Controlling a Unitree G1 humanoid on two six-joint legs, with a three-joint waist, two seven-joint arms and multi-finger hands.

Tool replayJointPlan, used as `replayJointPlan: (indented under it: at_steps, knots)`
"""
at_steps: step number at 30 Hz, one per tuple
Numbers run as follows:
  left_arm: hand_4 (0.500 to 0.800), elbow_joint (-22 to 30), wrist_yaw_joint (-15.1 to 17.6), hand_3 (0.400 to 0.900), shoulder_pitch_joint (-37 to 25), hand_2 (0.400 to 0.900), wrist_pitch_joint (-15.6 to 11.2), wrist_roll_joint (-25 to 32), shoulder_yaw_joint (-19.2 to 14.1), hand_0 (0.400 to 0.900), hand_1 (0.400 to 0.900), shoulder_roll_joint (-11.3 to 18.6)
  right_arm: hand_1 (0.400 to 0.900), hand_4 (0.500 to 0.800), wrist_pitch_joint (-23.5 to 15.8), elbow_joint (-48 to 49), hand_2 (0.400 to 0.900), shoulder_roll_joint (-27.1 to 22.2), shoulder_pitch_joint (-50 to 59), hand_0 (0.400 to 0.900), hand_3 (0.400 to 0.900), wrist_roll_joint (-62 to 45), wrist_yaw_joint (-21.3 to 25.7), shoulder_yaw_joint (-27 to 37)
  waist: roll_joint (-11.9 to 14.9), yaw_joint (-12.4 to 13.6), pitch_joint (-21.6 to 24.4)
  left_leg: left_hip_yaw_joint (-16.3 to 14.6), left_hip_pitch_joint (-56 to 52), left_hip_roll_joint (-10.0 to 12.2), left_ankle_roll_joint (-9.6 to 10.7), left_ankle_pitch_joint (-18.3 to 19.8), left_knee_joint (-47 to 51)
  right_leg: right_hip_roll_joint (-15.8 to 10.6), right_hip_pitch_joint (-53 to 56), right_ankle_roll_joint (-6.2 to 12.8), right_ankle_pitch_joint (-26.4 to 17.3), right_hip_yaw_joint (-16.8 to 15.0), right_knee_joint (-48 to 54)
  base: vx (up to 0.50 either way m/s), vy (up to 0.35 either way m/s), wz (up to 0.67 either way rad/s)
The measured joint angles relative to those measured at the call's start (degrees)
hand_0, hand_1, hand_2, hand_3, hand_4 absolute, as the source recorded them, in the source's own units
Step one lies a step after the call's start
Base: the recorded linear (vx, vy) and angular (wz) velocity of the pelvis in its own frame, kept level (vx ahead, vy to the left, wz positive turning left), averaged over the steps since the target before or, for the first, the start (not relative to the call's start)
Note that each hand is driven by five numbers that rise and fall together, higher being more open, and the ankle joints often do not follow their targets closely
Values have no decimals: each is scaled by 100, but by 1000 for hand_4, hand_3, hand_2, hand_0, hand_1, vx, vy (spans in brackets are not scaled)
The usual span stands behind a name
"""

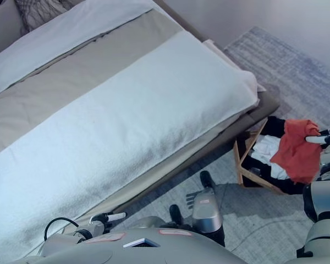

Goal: Put the clothes on the bed into the basket.

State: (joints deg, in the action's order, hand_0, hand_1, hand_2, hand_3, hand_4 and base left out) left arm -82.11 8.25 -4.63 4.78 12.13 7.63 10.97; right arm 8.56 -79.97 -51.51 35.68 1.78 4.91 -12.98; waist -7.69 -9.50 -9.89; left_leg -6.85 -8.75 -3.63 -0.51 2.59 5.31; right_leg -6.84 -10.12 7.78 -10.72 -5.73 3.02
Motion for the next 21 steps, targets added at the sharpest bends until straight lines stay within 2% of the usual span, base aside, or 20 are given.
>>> replayJointPlan:
  at_steps: [1,2,7,21]
  knots:
    - [800,6,0,900,-1,900,-1,2,12,900,900,-25,831,759,1,-81,831,-6,22,831,831,0,-15,-4,-30,0,-9,18,10,6,1,0,0,4,1,0,0,19,2,-13,-20,8]
    - [800,42,-1,900,3,900,0,3,16,900,900,-54,900,800,5,-114,900,-28,29,900,900,0,-18,-2,-66,2,-28,27,12,10,0,0,0,5,-2,0,0,27,1,-7,-23,8]
    - [800,107,-4,900,-35,900,-2,4,19,900,900,-187,900,800,3,-225,900,-84,112,900,900,3,-23,-1,-176,-9,-86,85,86,10,12,7,1,-29,-8,0,1,128,19,4,-17,8]
    - [800,110,-3,900,-78,900,-5,3,43,900,900,-192,900,800,-3,-223,900,-128,242,900,900,5,-23,-3,-171,20,-111,133,86,-5,-6,-6,1,-59,-1,0,1,190,62,-8,-17,1]
